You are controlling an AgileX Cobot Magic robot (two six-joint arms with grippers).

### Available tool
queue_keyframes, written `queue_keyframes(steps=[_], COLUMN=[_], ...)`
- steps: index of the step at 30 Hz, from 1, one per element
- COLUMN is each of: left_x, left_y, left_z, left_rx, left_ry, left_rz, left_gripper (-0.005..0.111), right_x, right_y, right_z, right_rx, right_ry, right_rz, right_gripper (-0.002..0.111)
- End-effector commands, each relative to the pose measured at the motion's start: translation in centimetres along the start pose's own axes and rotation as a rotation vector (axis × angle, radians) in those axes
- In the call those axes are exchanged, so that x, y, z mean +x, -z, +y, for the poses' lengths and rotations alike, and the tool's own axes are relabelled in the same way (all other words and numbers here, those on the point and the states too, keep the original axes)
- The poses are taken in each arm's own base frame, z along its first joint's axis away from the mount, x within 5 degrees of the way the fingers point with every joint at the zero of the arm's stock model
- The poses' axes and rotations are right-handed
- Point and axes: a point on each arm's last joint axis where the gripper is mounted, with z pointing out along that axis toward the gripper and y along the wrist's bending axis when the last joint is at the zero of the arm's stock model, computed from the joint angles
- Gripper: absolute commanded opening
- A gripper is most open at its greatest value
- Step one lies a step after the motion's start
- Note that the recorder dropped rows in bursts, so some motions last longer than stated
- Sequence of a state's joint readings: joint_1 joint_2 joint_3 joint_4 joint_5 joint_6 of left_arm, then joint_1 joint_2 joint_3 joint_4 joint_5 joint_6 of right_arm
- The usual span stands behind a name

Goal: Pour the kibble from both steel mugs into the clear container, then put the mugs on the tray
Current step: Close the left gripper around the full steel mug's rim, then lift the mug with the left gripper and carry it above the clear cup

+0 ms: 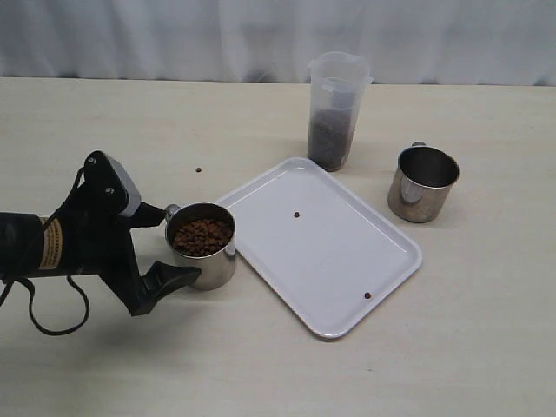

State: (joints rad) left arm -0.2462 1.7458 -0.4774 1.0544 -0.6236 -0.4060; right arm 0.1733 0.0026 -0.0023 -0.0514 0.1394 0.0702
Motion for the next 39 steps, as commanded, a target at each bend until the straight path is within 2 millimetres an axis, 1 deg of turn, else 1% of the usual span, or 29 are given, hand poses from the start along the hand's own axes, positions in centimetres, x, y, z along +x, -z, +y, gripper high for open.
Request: queue_keyframes(steps=[1, 5, 10, 15, 20, 26, 28, 29, 30, 31, 32, 33, 36, 38, 39], left_x=[0.4, 0.4, 0.2, 0.3, 0.2, -0.1, 0.0, 0.1, 0.2, 0.3, 0.4, 0.6, 0.6, 0.4, 0.0], left_y=[-1.8, -2.8, -3.4, -4.6, -5.7, -6.5, -6.4, -6.2, -6.1, -5.9, -5.7, -5.5, -5.5, -5.2, -4.9], left_z=[0.7, 1.2, 1.6, 2.1, 2.5, 2.8, 3.0, 3.4, 3.5, 4.0, 4.3, 4.6, 4.6, 4.9, 5.1], left_rx=[0.034, 0.049, 0.054, 0.07, 0.094, 0.117, 0.108, 0.097, 0.093, 0.082, 0.075, 0.068, 0.07, 0.057, 0.049], left_ry=[0.002, -0.07, -0.113, -0.164, -0.17, -0.167, -0.163, -0.153, -0.149, -0.121, -0.093, -0.057, -0.05, -0.043, -0.049], left_rz=[0.004, -0.018, -0.03, -0.054, -0.098, -0.164, -0.16, -0.162, -0.17, -0.176, -0.176, -0.175, -0.175, -0.187, -0.201], left_gripper=[0.079, 0.079, 0.079, 0.079, 0.079, 0.079, 0.07, 0.058, 0.051, 0.04, 0.035, 0.027, 0.012, 0.008, 0.008], right_x=[0.1, 0.1, 0.1, 0.1, 0.1, 0.1, 0.1, 0.1, 0.1, 0.1, 0.1, 0.1, 0.1, 0.1, 0.1], right_y=[0.0, 0.0, 0.0, 0.0, 0.0, 0.0, 0.0, 0.0, 0.0, 0.0, 0.0, 0.0, 0.0, 0.0, 0.0], right_z=[0.0, 0.0, 0.0, 0.0, 0.0, 0.0, 0.0, 0.0, 0.0, 0.0, 0.0, 0.0, 0.0, 0.0, 0.0], right_rx=[-0.001, -0.001, -0.001, -0.001, -0.001, -0.001, -0.001, -0.001, -0.001, -0.001, -0.001, -0.001, -0.001, -0.001, -0.001], right_ry=[0.018, 0.018, 0.018, 0.018, 0.018, 0.018, 0.018, 0.018, 0.018, 0.018, 0.018, 0.018, 0.018, 0.018, 0.018], right_rz=[0.001, 0.001, 0.001, 0.001, 0.001, 0.001, 0.001, 0.001, 0.001, 0.001, 0.001, 0.001, 0.001, 0.001, 0.001], right_gripper=[0.005, 0.005, 0.005, 0.005, 0.005, 0.005, 0.005, 0.005, 0.005, 0.005, 0.005, 0.005, 0.005, 0.005, 0.005])
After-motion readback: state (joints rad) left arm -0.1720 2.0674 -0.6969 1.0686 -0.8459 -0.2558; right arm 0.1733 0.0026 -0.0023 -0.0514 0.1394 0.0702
